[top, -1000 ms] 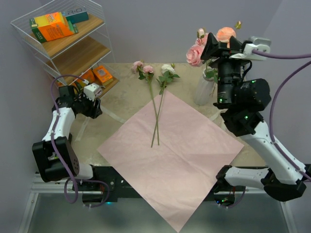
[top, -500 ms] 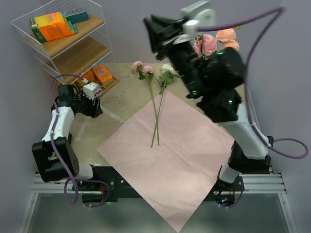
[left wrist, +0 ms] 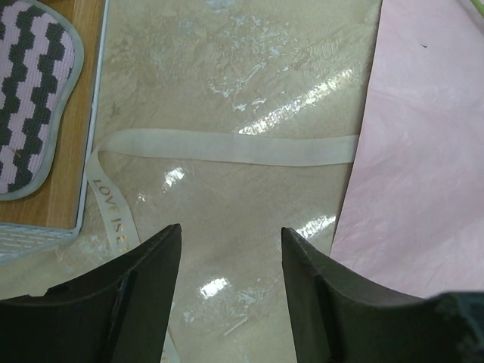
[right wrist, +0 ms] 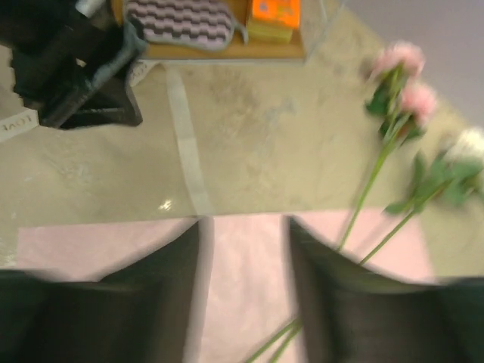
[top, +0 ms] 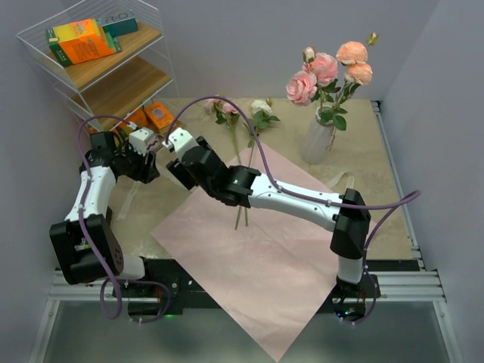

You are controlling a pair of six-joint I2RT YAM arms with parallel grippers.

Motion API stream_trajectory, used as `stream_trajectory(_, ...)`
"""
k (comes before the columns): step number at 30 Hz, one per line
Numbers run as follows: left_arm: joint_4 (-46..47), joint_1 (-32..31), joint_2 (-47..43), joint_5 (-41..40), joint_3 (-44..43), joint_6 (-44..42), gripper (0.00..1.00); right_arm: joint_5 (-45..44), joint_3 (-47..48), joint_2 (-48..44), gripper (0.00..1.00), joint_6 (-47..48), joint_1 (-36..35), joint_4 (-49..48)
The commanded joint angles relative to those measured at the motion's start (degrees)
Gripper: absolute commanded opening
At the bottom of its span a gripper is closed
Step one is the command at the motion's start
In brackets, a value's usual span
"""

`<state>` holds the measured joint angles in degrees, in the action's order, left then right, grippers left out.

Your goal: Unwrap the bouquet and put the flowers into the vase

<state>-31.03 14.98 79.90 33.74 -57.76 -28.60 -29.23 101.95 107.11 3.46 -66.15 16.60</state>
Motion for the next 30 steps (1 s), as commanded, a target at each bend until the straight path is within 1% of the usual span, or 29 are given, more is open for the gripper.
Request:
stream_trajectory(1,0.5,0.5,-2.2,0.5,-1.7,-0.7,0.6,-4.9,-2.2,-4.4,0.92,-13.5,2.2,-4.4)
stream_trajectory(2,0.7,0.6,-2.4,0.5,-1.7,-0.7,0.6,-5.7,-3.7,-3.8,0.98,-15.2,2.4,-4.4)
stream_trajectory(4,0.8,0.6,-2.6,0.5,-1.4,-0.8,0.6,-5.9,-4.7,-2.6,0.99,-18.6,3.9,-2.2)
stream_trajectory(5,0.8,0.5,-2.8,0.5,-1.3,-0.8,0.6,-5.8,-4.5,-1.8,0.99,-23.0,5.8,-0.7)
stream_trajectory(6,0.8,0.5,-3.1,0.5,-1.2,-0.8,0.6,-5.7,-3.6,-0.9,0.99,-25.2,7.0,1.4)
stream_trajectory(7,0.8,0.6,-3.2,0.4,-1.2,-0.8,0.6,-5.5,-2.3,1.8,0.99,-27.5,8.2,6.5)
stream_trajectory(8,0.8,0.6,-3.3,0.3,-1.2,-0.9,0.6,-6.2,0.5,3.1,0.99,-32.0,10.4,9.0)
stream_trajectory(10,0.7,0.5,-3.6,-0.1,-1.2,-1.0,0.61,-6.5,3.0,6.7,0.99,-34.8,12.1,14.7)
stream_trajectory(12,0.7,0.6,-4.0,-0.3,-1.1,-1.3,0.6,-7.1,2.3,7.1,0.99,-36.1,13.5,14.9)
stream_trajectory(14,0.7,0.6,-4.5,-0.5,-0.9,-1.5,0.61,-10.6,-0.2,7.4,0.99,-36.2,13.8,12.7)
stream_trajectory(15,0.8,0.5,-4.6,-0.6,-0.8,-1.6,0.61,-11.4,-0.3,7.9,0.96,-36.6,14.0,12.8)
stream_trajectory(16,0.9,0.6,-4.7,-0.7,-0.8,-1.7,0.61,-12.4,1.0,8.7,0.89,-38.0,14.5,15.1)
stream_trajectory(17,0.8,0.6,-4.8,-0.8,-0.8,-1.7,0.61,-13.6,1.6,10.7,0.8,-41.0,15.2,16.6)
stream_trajectory(18,0.7,0.6,-4.8,-0.8,-0.9,-1.7,0.61,-17.0,2.3,11.6,0.59,-42.8,15.6,18.4)
stream_trajectory(19,0.7,0.6,-4.8,-0.8,-1.0,-1.7,0.61,-18.1,3.1,12.6,0.56,-44.5,15.9,21.0)
stream_trajectory(21,0.7,0.6,-4.8,-0.7,-0.9,-1.9,0.61,-17.8,2.4,13.6,0.66,-46.7,17.3,20.2)
stream_trajectory(22,0.6,0.6,-4.8,-0.8,-0.8,-2.0,0.61,-17.4,1.9,13.8,0.67,-47.1,17.7,19.1)
stream_trajectory(25,0.7,0.5,-4.8,-1.0,-0.4,-2.3,0.61,-17.4,2.7,15.7,0.68,-50.2,19.5,20.0)
stream_trajectory(26,0.8,0.5,-4.8,-1.0,-0.1,-2.6,0.61,-17.6,3.2,16.4,0.71,-50.8,20.0,20.1)
stream_trajectory(30,1.1,0.6,-4.8,-1.1,0.6,-2.9,0.61,-18.1,6.2,20.2,0.71,-49.8,21.0,20.1)
